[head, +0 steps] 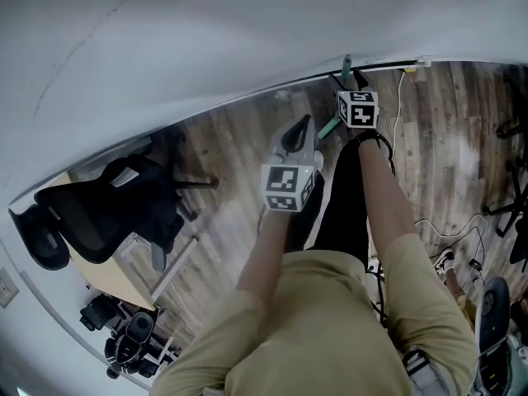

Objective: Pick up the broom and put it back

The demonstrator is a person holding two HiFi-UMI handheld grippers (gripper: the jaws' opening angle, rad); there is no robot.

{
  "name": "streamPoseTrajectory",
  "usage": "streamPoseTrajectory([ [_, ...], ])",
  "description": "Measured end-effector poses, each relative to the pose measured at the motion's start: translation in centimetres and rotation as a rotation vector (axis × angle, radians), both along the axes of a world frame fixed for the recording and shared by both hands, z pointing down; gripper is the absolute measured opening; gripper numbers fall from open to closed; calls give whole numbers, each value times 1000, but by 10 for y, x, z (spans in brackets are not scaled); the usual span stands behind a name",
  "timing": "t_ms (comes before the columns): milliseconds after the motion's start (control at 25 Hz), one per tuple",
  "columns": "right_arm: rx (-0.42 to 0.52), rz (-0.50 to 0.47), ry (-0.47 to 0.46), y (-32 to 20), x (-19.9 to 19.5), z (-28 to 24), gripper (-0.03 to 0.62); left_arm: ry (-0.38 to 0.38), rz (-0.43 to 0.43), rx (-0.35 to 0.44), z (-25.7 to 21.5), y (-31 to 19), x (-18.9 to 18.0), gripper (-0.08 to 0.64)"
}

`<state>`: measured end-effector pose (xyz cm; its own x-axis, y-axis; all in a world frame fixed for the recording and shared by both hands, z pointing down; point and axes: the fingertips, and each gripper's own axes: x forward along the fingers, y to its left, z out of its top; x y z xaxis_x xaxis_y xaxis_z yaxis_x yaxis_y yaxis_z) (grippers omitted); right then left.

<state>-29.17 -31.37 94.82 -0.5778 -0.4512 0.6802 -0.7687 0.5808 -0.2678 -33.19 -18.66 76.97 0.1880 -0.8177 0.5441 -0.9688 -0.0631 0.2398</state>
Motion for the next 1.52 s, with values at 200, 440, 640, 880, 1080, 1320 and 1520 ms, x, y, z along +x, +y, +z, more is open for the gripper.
streamPoseTrajectory([
  [200,-9,0,9,-8,-7,19,253,-1,-3,-6,5,5,-3,3],
  [440,-10,24,16,-13,-4,27,126,7,-28,-20,11,13,-13,2],
  [640,-29,28,4,2,-3,20,64,19,-36,-30,9,22,-12,2],
  [880,-5,8,28,33,6,-2,60,40,-37,-7,-7,29,-11,2],
  [1080,30,35,26,56,22,-45,60,53,-43,40,-35,28,-16,2],
  [1320,107,51,-1,90,24,-132,58,49,-46,127,-98,29,-27,2],
  [1520,223,122,-68,102,27,-234,57,8,-6,218,-163,32,-26,2],
])
